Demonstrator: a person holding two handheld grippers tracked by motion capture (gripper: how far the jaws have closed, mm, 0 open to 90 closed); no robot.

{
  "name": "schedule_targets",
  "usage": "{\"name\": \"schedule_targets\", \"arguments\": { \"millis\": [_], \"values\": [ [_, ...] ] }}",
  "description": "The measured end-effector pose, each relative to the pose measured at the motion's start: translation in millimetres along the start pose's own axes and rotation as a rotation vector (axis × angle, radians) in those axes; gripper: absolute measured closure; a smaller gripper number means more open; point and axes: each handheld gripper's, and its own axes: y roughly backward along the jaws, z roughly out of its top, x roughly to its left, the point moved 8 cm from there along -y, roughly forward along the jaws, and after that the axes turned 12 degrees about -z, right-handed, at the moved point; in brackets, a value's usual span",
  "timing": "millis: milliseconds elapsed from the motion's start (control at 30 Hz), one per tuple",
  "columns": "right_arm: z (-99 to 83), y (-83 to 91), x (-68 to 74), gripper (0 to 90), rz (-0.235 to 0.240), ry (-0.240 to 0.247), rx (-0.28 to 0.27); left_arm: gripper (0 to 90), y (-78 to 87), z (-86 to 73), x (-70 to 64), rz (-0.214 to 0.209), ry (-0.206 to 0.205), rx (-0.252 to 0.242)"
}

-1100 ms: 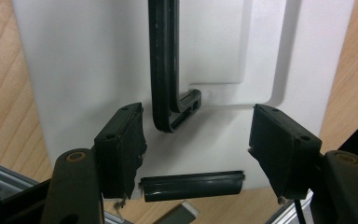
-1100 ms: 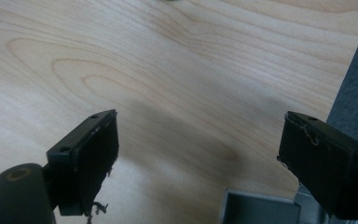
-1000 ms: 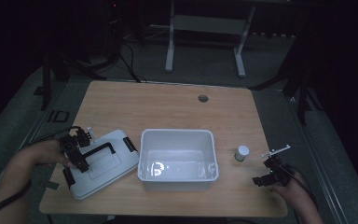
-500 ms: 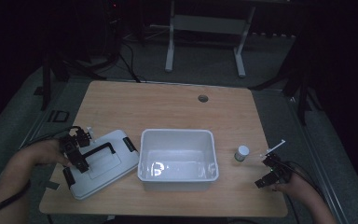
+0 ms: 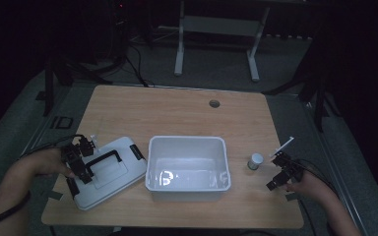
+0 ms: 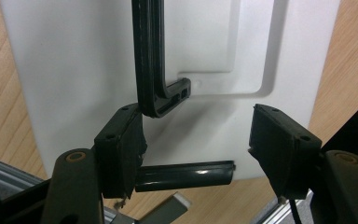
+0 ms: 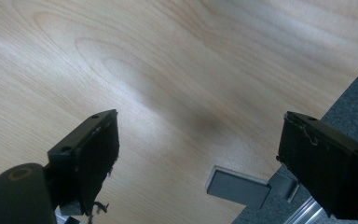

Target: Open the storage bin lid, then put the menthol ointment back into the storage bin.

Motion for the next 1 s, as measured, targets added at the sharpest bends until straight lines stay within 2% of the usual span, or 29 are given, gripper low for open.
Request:
{"name": "schedule_targets", "arguments": {
  "millis": [167,533,1000],
  "values": [
    [9.6,3.9,-0.5,12.0,0.004,0.019,0.007,35.0,0.3,0.3,-0.4,0.000,0.001,0.002],
    [35.5,7.9,-1.9,13.1,0.019,0.019,0.006,35.0,-1.3,-2.5,-0.5,-0.008,0.005,0.014],
    [62.5,13.8,5.1,13.2,0.028,0.040,0.007,35.0,-3.6,-2.2,-0.6,-0.017,0.006,0.016]
  ]
}}
